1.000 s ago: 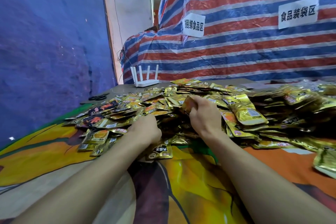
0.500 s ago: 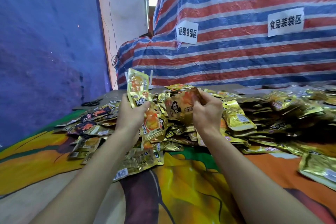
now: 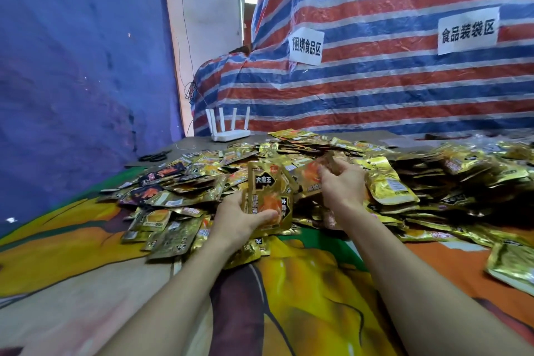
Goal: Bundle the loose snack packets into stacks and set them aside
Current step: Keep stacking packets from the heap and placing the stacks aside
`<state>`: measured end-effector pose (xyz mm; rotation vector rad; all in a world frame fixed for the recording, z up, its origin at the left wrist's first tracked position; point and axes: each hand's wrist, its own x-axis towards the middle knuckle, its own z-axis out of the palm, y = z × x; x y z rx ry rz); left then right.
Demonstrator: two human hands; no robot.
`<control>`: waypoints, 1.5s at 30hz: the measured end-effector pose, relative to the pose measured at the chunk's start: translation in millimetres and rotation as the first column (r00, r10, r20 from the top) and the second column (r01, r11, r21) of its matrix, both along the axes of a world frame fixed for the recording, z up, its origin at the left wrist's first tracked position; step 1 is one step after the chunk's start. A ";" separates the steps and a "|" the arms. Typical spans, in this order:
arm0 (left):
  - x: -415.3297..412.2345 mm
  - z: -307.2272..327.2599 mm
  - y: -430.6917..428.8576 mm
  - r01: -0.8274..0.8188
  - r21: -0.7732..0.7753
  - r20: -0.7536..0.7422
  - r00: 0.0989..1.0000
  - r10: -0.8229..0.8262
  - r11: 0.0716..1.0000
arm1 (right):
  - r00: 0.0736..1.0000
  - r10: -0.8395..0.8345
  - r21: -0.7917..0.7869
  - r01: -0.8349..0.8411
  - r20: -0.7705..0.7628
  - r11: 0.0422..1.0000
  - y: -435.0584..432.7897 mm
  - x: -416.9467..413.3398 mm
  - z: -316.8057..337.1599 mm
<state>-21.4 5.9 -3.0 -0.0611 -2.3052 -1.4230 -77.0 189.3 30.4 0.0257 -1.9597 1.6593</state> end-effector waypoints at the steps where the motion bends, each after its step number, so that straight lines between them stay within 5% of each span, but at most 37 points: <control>1: -1.1 -0.8 -1.0 -0.015 -0.006 0.028 0.999 0.015 1.000 | 1.000 0.024 0.069 -0.026 0.019 0.997 0.6 -0.5 -0.9; 9: 2.4 6.7 -7.4 -0.120 0.187 0.144 0.985 0.094 0.975 | 0.955 0.090 0.470 -0.219 0.282 0.855 7.2 2.3 0.7; 17: 5.7 16.2 -9.8 -0.185 -0.213 0.138 0.966 0.217 0.959 | 0.976 0.092 0.327 -0.154 0.197 0.932 6.1 3.3 8.1; 26: 7.0 17.2 -7.7 -0.135 -0.369 0.197 0.956 0.219 0.919 | 0.886 0.104 0.590 -0.384 0.451 0.710 -5.0 10.9 4.7; 29: 5.8 16.5 -7.9 -0.155 -0.268 0.169 0.964 0.205 0.951 | 0.885 0.080 0.608 -0.378 0.459 0.698 -8.1 13.1 5.4; 32: 6.8 16.9 -8.5 -0.194 0.031 0.204 0.962 0.184 0.981 | 0.897 0.078 0.553 -0.335 0.435 0.763 -6.9 13.8 8.9; 37: 8.2 24.3 -7.0 -0.185 0.567 0.299 0.954 0.009 0.802 | 0.879 0.174 0.400 -0.368 0.445 0.840 -2.8 15.8 13.2; 41: 7.6 22.1 1.4 -0.149 0.624 0.301 0.952 -0.061 0.767 | 0.899 0.278 0.126 -0.336 0.338 0.934 -6.1 16.1 13.1; 45: 11.3 20.6 10.5 -0.178 0.568 0.286 0.958 0.010 0.804 | 0.874 0.431 -0.113 -0.416 0.226 0.903 -20.9 24.5 13.5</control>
